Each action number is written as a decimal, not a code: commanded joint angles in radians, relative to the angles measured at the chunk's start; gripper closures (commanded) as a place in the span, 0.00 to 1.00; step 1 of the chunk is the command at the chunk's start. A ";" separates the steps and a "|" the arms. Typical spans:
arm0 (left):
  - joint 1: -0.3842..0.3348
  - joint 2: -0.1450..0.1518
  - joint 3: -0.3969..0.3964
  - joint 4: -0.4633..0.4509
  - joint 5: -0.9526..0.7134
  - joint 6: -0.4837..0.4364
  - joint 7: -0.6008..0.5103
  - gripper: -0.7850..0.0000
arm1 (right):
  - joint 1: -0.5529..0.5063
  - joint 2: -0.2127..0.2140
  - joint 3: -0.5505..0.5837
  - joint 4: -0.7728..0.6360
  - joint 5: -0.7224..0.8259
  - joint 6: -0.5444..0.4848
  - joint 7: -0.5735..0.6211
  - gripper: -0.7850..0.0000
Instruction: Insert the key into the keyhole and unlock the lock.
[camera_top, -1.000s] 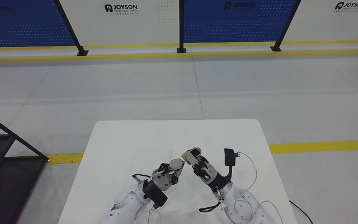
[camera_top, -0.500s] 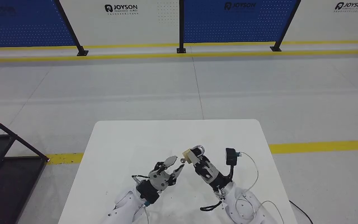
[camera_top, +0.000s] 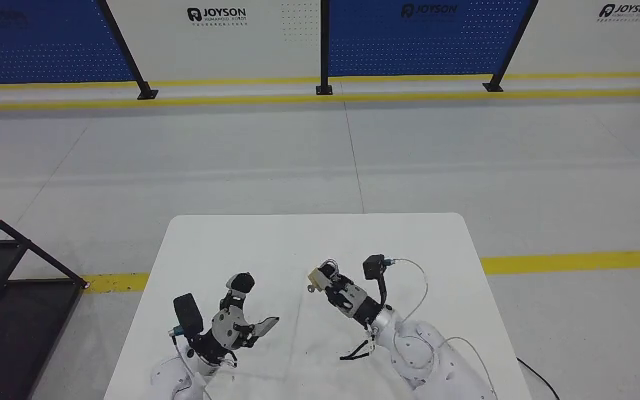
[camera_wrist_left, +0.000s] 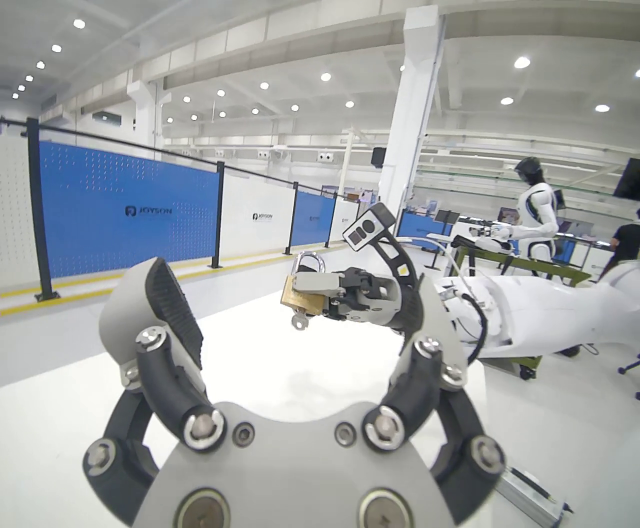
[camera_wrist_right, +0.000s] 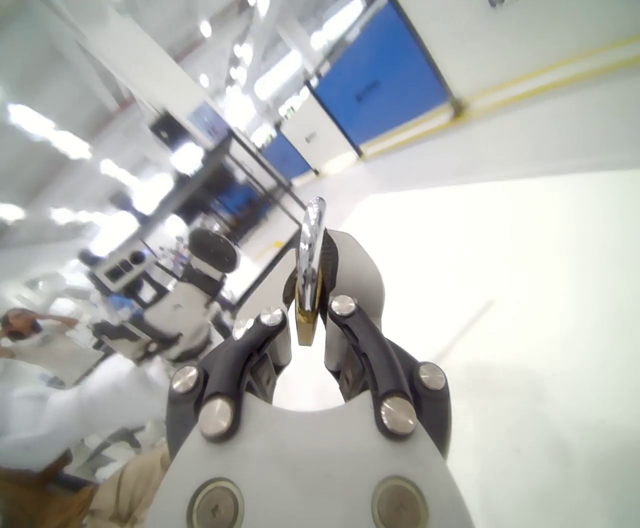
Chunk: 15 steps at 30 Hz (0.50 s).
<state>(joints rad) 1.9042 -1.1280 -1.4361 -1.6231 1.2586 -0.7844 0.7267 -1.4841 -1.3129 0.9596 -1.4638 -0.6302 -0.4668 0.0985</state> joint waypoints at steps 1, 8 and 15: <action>0.039 0.011 -0.061 0.002 -0.053 -0.051 -0.067 0.00 | 0.050 -0.013 -0.064 0.050 -0.034 0.058 0.082 1.00; 0.081 0.023 -0.137 0.004 -0.143 -0.066 -0.177 0.00 | 0.191 -0.073 -0.260 0.200 -0.127 0.179 0.234 1.00; 0.081 0.023 -0.137 0.004 -0.143 -0.066 -0.177 0.00 | 0.245 -0.113 -0.336 0.284 -0.124 0.200 0.222 0.89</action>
<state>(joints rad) 1.9857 -1.1052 -1.5729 -1.6187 1.1157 -0.8502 0.5500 -1.2445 -1.4224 0.6297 -1.1883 -0.7542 -0.2683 0.3193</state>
